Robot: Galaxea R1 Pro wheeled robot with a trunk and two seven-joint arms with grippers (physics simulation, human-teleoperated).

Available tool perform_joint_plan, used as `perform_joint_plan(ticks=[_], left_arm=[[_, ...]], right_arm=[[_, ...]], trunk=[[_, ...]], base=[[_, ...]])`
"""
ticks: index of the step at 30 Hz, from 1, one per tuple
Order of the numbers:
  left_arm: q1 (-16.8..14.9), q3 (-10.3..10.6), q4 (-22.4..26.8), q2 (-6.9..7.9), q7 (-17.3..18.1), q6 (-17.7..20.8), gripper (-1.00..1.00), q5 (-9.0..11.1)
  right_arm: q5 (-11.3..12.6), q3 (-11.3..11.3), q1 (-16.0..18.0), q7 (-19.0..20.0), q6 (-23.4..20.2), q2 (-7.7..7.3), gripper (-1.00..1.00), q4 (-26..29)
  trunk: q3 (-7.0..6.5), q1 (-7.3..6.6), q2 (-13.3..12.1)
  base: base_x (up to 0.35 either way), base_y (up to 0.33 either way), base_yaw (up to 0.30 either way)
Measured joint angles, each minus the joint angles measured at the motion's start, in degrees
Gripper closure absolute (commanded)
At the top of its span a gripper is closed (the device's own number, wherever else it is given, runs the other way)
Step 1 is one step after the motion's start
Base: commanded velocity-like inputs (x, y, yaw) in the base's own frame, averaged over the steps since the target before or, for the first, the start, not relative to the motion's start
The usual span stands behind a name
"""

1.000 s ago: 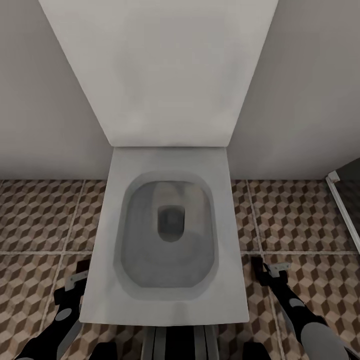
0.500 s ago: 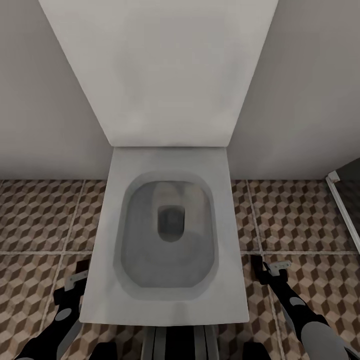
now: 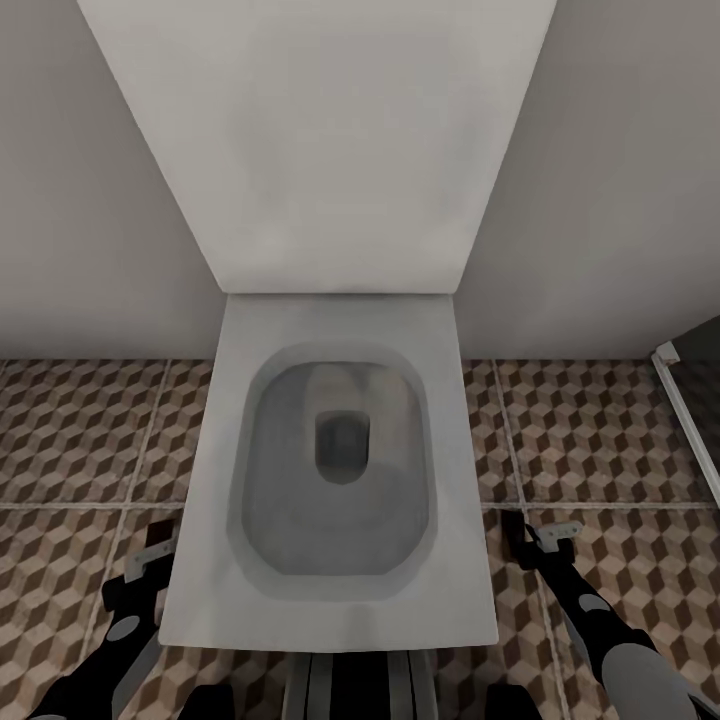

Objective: Take the four mousetraps from the cabinet in the bathroom and place them on the bathroom floor. Make sure all four end up on the same floor surface, and ensure that at least two of them are either under or directly next to the same bathroom sink.

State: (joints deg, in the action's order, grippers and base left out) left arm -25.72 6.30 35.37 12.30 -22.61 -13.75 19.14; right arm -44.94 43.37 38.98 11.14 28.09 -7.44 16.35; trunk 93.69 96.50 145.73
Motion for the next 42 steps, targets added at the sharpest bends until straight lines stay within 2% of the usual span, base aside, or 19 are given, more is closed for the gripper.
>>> perform_joint_plan(ticks=[7, 12, 42], left_arm=[[0.0, -0.06, 1.74, 0.0, 0.0, 0.19, 1.0, -0.11], [0.0, 0.39, 1.82, -0.08, -0.02, 0.41, 1.0, -0.29], [0.0, -0.13, 1.82, 0.08, -0.41, 0.48, 1.0, -0.74]], right_arm=[[0.01, 0.01, 0.0, 0.0, 0.01, 0.04, 1.0, 0.0], [0.01, 0.02, 0.0, 0.04, 0.02, 0.08, 1.0, -0.01], [-0.07, -0.18, 0.0, 0.09, 0.02, 0.22, 1.0, -0.01]], trunk=[[0.0, 0.0, 0.0], [0.0, 0.0, 0.0], [0.0, 0.0, 0.0]], base=[[0.0, 0.0, 0.0], [0.0, 0.0, 0.0], [0.0, 0.0, 0.0]])
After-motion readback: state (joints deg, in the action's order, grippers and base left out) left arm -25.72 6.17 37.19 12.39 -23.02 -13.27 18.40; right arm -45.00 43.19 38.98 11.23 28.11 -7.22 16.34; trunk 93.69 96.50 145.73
